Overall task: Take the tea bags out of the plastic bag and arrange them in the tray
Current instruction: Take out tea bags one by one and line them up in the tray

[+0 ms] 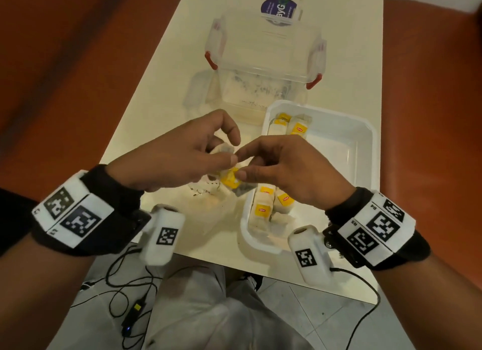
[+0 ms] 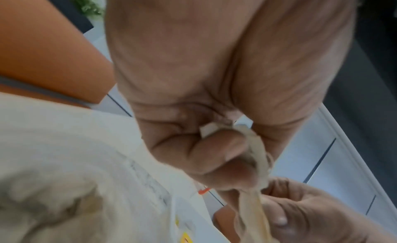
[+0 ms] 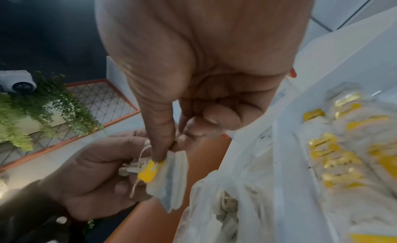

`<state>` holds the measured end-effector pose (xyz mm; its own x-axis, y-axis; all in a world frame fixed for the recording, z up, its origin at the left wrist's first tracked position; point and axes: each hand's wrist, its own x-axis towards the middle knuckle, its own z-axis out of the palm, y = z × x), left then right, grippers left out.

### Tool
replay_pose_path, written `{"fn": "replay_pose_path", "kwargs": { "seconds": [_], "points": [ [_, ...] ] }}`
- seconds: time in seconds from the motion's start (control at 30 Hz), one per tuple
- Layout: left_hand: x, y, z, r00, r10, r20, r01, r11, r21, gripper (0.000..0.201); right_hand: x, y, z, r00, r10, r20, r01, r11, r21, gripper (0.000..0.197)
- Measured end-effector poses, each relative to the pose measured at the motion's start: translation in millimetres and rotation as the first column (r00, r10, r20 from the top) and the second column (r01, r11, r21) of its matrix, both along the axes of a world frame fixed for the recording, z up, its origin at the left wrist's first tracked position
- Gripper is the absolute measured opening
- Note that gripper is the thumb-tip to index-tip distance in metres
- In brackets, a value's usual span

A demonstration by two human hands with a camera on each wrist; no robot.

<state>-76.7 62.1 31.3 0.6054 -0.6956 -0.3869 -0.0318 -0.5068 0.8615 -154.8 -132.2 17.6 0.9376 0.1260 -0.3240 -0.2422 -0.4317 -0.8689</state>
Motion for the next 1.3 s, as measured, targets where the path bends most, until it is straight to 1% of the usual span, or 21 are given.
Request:
{"fn": "replay_pose_path", "kwargs": {
  "seconds": [0.13,0.27,0.3,0.33,0.4,0.43,0.47,0.57,0.67,0.77,0.8,0.87,0.9,0.93,0.97,1.0,1.03,1.07,1.13,1.2,1.3],
  "points": [
    [-16,-10,-8,0.977,0.163,-0.138,-0.180,0.977,-0.116,0.018,-17,-19,-2,0.995,-0.097,-0.001,0.097,0.995,0.028,0.012],
    [-30,-15,-20,0.937,0.276,-0.216,-0.309,0.941,-0.138,0.036,-41,-35,0,0.979,-0.202,-0.024,0.204,0.965,0.168,0.006],
    [-34,-16,-22,0.927,0.284,-0.243,-0.324,0.935,-0.145,0.036,-46,-38,1,0.975,-0.221,-0.036,0.223,0.956,0.192,0.005],
    [-40,-18,-25,0.923,0.274,-0.268,-0.323,0.933,-0.158,0.032,-51,-40,2,0.971,-0.233,-0.049,0.238,0.948,0.209,0.005],
    [-52,-26,-26,0.929,0.204,-0.307,-0.273,0.941,-0.201,0.016,-59,-42,2,0.963,-0.260,-0.068,0.269,0.934,0.236,0.004],
    [-58,-31,-25,0.937,0.158,-0.311,-0.235,0.945,-0.228,0.014,-62,-43,3,0.959,-0.273,-0.074,0.283,0.927,0.246,0.005],
    [-64,-35,-25,0.943,0.120,-0.312,-0.203,0.946,-0.251,0.017,-65,-44,3,0.956,-0.282,-0.078,0.293,0.922,0.254,0.005],
    [-73,-45,-35,0.971,0.079,-0.226,-0.138,0.956,-0.259,0.023,-71,-45,4,0.953,-0.295,-0.069,0.303,0.914,0.272,0.003],
    [-77,-51,-42,0.981,0.111,-0.156,-0.145,0.963,-0.229,0.021,-75,-49,3,0.951,-0.305,-0.047,0.307,0.922,0.234,0.005],
    [-82,-55,-41,0.990,0.095,-0.102,-0.114,0.973,-0.202,0.027,-79,-53,1,0.951,-0.306,-0.037,0.307,0.926,0.222,0.005],
    [-82,-56,-41,0.994,0.081,-0.078,-0.094,0.979,-0.183,0.028,-80,-54,0,0.951,-0.308,-0.035,0.308,0.925,0.221,0.006],
    [-82,-56,-45,0.999,0.048,-0.024,-0.051,0.990,-0.131,0.021,-82,-56,-2,0.950,-0.311,-0.029,0.309,0.926,0.217,0.008],
    [-83,-56,-45,0.999,0.035,0.030,-0.032,0.995,-0.089,0.019,-83,-57,-3,0.950,-0.311,-0.021,0.308,0.929,0.206,0.008],
    [-83,-55,-46,0.993,0.026,0.115,-0.023,0.999,-0.027,0.019,-84,-59,-4,0.950,-0.312,-0.008,0.308,0.934,0.183,0.008],
    [-81,-54,-47,0.974,-0.003,0.224,-0.010,0.998,0.056,0.018,-84,-61,-6,0.950,-0.312,0.008,0.307,0.940,0.150,0.009],
    [-78,-53,-47,0.937,-0.063,0.345,0.010,0.988,0.155,0.020,-85,-64,-8,0.951,-0.309,0.018,0.305,0.946,0.111,0.009],
    [-76,-52,-47,0.880,-0.158,0.449,0.034,0.962,0.272,0.024,-85,-67,-12,0.952,-0.305,0.015,0.304,0.950,0.070,0.009],
    [-74,-53,-47,0.819,-0.256,0.513,0.051,0.923,0.381,0.027,-85,-69,-17,0.954,-0.301,0.001,0.301,0.953,0.029,0.009],
    [-70,-56,-46,0.733,-0.401,0.550,0.082,0.854,0.514,0.032,-86,-74,-27,0.957,-0.289,-0.026,0.287,0.956,-0.061,0.011],
    [-69,-62,-45,0.658,-0.510,0.555,0.125,0.800,0.586,0.035,-88,-76,-36,0.963,-0.263,-0.058,0.253,0.958,-0.138,0.012],
    [-72,-78,-49,0.576,-0.640,0.509,0.213,0.718,0.663,0.036,-92,-73,-41,0.971,-0.171,-0.168,0.144,0.977,-0.159,0.010]
  ]
}}
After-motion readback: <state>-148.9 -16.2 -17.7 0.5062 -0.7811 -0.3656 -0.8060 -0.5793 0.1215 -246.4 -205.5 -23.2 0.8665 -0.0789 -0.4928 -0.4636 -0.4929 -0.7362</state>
